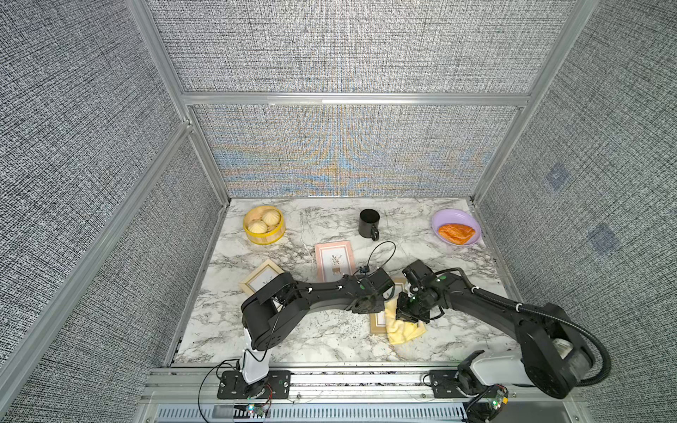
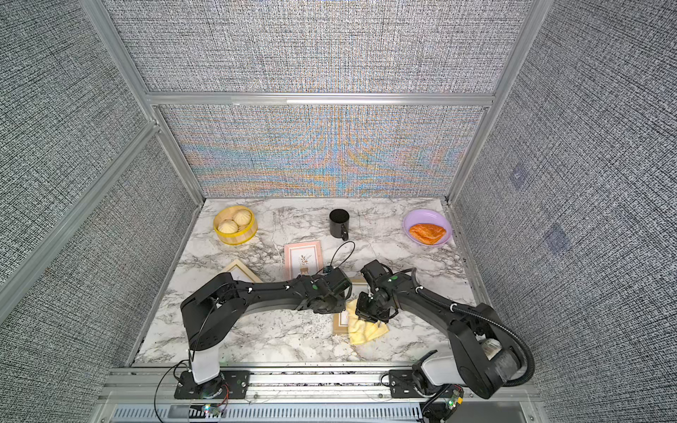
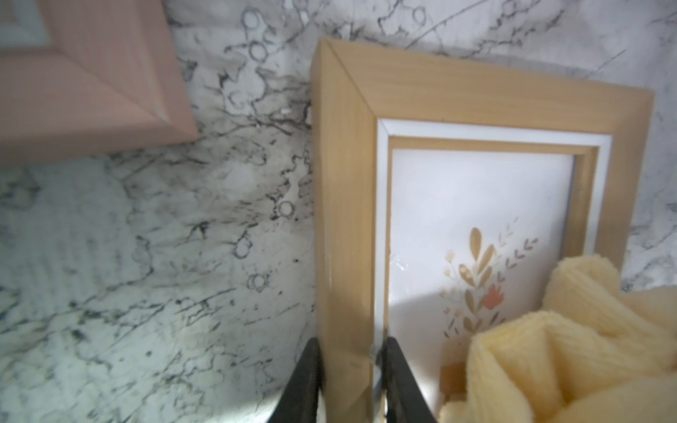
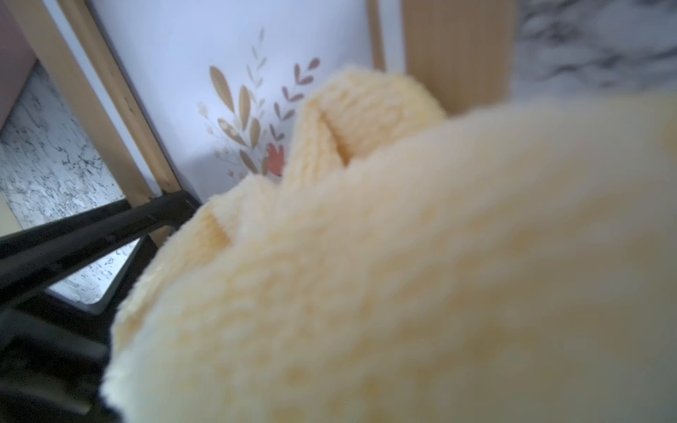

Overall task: Wipe the picture frame with a cloth
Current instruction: Wipe the dirt from the picture frame.

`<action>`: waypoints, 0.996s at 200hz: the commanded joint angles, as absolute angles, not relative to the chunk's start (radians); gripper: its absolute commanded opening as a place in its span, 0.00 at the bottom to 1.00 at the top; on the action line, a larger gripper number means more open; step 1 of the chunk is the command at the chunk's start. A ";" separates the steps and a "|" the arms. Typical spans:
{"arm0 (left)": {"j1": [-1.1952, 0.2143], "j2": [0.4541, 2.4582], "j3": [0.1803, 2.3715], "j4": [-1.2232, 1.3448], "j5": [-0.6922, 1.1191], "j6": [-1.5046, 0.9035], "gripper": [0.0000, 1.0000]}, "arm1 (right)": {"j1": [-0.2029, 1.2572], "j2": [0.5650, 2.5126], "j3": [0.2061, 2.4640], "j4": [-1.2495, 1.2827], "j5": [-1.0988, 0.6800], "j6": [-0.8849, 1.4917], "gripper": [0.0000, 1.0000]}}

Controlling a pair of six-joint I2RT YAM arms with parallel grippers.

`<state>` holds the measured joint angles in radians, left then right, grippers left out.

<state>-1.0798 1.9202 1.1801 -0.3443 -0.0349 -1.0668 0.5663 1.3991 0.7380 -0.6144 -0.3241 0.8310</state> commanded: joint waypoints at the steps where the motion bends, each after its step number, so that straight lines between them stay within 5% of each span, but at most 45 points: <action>1: -1.082 1.939 1.175 -0.377 0.000 -1.071 0.00 | 0.609 1.440 0.765 -0.576 -0.395 0.815 0.00; 52: -1.081 1.934 1.161 -0.361 -0.004 -1.083 0.00 | 0.754 1.564 0.769 -0.514 -0.482 0.868 0.00; 145: -1.081 1.929 1.157 -0.377 -0.007 -1.082 0.00 | 0.538 1.486 0.845 -0.828 -0.127 0.761 0.00; 199: -1.080 1.928 1.156 -0.372 -0.006 -1.080 0.00 | 0.685 1.582 0.857 -0.617 -0.313 0.811 0.00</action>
